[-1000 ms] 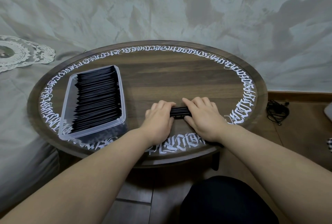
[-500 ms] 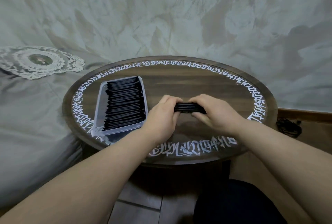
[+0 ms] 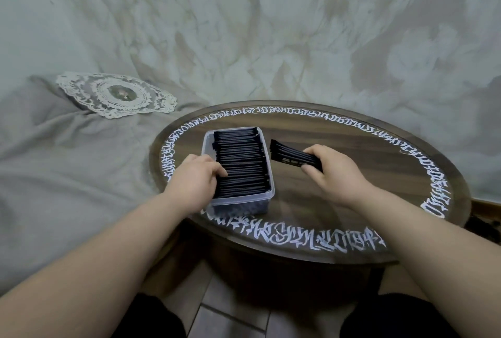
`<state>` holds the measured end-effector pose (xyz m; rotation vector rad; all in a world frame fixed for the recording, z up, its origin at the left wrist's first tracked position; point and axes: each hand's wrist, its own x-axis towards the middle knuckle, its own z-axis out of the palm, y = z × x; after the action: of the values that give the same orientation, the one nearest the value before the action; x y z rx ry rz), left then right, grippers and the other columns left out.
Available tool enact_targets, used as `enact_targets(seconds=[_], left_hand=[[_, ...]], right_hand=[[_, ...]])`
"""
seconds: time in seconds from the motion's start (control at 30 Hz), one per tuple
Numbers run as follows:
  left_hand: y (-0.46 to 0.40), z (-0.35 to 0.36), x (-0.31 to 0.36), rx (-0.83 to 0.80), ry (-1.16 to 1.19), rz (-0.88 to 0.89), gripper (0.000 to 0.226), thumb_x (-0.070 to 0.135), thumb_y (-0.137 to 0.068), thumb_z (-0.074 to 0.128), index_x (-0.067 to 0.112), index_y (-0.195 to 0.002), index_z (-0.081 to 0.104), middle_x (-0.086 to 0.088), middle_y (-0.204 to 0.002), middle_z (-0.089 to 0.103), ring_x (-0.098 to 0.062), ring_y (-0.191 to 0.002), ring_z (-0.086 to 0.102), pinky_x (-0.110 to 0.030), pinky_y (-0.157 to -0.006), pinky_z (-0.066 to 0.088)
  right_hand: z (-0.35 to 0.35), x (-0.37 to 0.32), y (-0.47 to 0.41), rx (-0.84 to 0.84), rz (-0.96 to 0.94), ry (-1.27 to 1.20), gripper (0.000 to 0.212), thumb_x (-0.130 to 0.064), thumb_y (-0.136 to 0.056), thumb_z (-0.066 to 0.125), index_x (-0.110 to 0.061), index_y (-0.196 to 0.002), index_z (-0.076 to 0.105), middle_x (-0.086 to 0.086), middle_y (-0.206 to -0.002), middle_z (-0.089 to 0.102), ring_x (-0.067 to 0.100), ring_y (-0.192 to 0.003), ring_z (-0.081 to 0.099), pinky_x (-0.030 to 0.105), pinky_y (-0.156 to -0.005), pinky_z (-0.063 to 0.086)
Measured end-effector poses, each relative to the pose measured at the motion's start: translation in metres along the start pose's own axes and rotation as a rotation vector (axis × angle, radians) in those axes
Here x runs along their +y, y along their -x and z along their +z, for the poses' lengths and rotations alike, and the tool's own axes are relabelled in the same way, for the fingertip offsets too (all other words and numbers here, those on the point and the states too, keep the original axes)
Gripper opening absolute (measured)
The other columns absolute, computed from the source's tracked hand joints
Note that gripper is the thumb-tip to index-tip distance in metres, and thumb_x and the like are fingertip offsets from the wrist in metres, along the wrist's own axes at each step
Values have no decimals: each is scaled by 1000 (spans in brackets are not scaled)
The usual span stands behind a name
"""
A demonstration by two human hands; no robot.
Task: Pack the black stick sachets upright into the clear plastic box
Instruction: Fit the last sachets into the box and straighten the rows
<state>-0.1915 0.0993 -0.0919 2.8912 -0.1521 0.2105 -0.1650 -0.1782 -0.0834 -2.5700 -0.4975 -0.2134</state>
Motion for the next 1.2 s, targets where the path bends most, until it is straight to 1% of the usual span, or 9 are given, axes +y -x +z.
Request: enact_targets(seconds=[0.2, 0.43, 0.63, 0.73, 0.83, 0.97, 1.03, 1.13, 1.2], left_hand=[[-6, 7, -9, -7, -47, 50, 37, 16, -93, 46, 30, -120, 65, 4, -121, 61, -23, -114, 43, -42, -99, 40], [-6, 11, -12, 16, -44, 65, 34, 17, -91, 46, 32, -116, 65, 13, -117, 63, -19, -114, 42, -36, -94, 39], [-5, 15, -13, -2, 26, 48, 37, 19, -92, 44, 31, -122, 62, 10, -118, 64, -18, -117, 39, -37, -97, 36], [-4, 17, -14, 1, 76, 34, 34, 19, -93, 44, 30, -119, 64, 8, -113, 62, -16, -118, 39, -37, -98, 35], [-2, 17, -14, -26, 132, 7, 34, 18, -93, 44, 29, -119, 64, 6, -101, 49, -16, -121, 37, -38, -100, 34], [-2, 18, -16, -74, 192, -29, 33, 19, -92, 44, 31, -117, 61, 5, -106, 46, -15, -122, 34, -36, -101, 30], [-2, 19, -16, -93, 216, -49, 34, 19, -91, 45, 31, -119, 59, 4, -109, 46, -15, -123, 34, -35, -101, 28], [-3, 21, -17, -114, 225, -59, 40, 19, -91, 45, 33, -128, 54, 1, -118, 48, -16, -125, 33, -34, -101, 27], [-3, 22, -18, -115, 239, -60, 43, 19, -90, 45, 34, -130, 53, 2, -116, 47, -16, -125, 33, -35, -101, 27]], right_hand=[[6, -3, -12, -9, 14, 2, 21, -24, -92, 58, -19, -112, 57, -1, -101, 61, 20, -91, 56, 30, -71, 37], [12, -4, -18, -28, 9, -11, 21, -24, -92, 58, -20, -112, 57, -4, -98, 61, 18, -89, 56, 27, -69, 34], [15, -8, -21, -82, -9, -43, 17, -23, -92, 59, -21, -109, 58, -6, -95, 62, 16, -87, 56, 26, -69, 34], [13, -12, -27, -143, -25, -56, 16, -24, -91, 60, -22, -107, 59, -6, -92, 63, 14, -84, 56, 25, -69, 35], [11, -21, -35, -223, -82, -46, 16, -22, -91, 61, -19, -107, 61, -7, -94, 60, 11, -85, 53, 21, -70, 33], [10, -37, -51, -382, -119, -18, 19, -23, -91, 60, -18, -109, 64, -5, -97, 65, 14, -89, 58, 28, -78, 42], [12, -43, -58, -452, -121, -14, 23, -24, -92, 59, -20, -114, 64, -7, -100, 66, 12, -92, 58, 27, -81, 43], [15, -49, -65, -500, -111, 3, 28, -26, -93, 58, -20, -120, 63, -6, -107, 67, 13, -98, 59, 28, -88, 43], [17, -49, -67, -499, -92, 4, 29, -25, -93, 57, -21, -121, 62, -4, -109, 67, 14, -99, 59, 27, -88, 43]])
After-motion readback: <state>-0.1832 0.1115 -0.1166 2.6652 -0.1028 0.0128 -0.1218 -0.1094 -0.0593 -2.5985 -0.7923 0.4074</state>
